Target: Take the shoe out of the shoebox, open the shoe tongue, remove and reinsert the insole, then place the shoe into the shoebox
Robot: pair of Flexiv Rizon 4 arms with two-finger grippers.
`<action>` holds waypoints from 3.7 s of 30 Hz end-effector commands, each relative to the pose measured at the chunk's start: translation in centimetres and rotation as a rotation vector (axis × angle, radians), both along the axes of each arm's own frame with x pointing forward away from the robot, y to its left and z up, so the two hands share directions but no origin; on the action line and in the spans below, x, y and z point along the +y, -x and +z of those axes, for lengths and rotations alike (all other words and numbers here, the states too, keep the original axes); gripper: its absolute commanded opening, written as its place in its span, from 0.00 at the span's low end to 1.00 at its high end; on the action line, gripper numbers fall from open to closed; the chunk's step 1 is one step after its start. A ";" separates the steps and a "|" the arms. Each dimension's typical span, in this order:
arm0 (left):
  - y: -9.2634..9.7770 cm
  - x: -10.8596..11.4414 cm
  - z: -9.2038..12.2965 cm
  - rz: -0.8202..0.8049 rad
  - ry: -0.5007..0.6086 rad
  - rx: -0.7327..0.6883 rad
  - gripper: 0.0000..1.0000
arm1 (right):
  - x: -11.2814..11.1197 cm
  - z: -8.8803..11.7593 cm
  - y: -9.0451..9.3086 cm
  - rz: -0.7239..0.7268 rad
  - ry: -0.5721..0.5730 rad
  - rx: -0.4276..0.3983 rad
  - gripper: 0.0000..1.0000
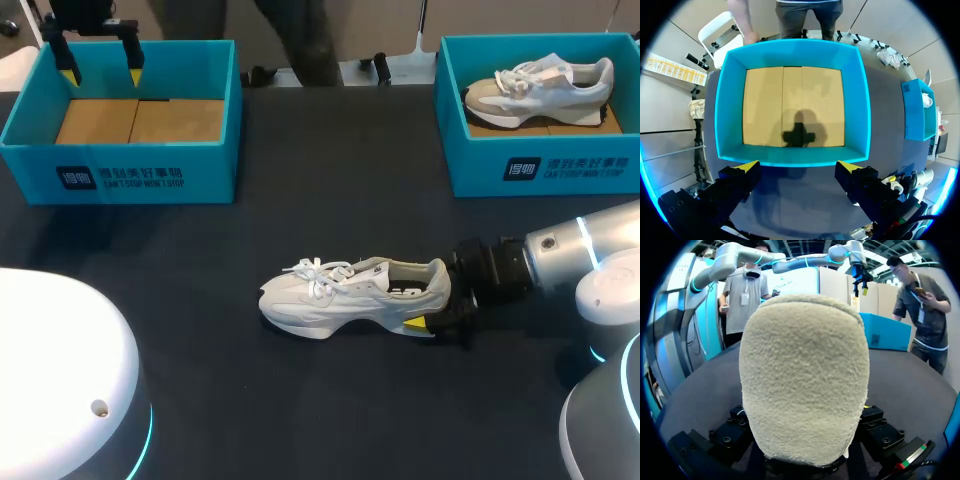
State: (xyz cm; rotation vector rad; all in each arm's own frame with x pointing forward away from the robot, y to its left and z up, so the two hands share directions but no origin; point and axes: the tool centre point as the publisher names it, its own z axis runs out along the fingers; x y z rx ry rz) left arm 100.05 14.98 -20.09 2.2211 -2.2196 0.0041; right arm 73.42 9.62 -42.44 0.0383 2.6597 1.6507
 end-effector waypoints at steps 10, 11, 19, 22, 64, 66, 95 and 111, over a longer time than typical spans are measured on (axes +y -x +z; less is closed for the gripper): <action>0.0 0.0 0.0 0.000 -0.001 0.000 1.00 | 0.3 -0.5 -0.1 -0.001 0.004 -0.001 0.00; 0.0 0.0 0.0 0.000 -0.001 0.000 1.00 | 0.3 -0.5 -0.1 -0.001 0.004 -0.001 0.00; 2.6 -1.8 0.9 0.039 0.019 -0.006 1.00 | 0.3 -0.5 -0.1 -0.001 0.004 -0.001 0.00; 3.7 -2.6 1.2 0.041 0.025 -0.020 1.00 | 0.3 -0.5 -0.1 -0.001 0.004 -0.001 0.00; 16.6 -19.1 0.1 -0.084 -0.019 -0.055 1.00 | 0.3 -0.5 -0.1 -0.001 0.004 -0.001 0.00; 17.1 -20.0 0.0 -0.094 -0.017 -0.057 1.00 | 0.3 -0.5 -0.1 -0.001 0.004 -0.001 0.00; 24.2 -30.5 -2.5 -0.070 -0.027 -0.075 1.00 | 0.3 -0.5 -0.1 -0.001 0.004 -0.001 0.00; 25.7 -31.9 -2.9 -0.009 -0.066 -0.134 1.00 | 0.3 -0.5 -0.1 -0.001 0.004 -0.001 0.00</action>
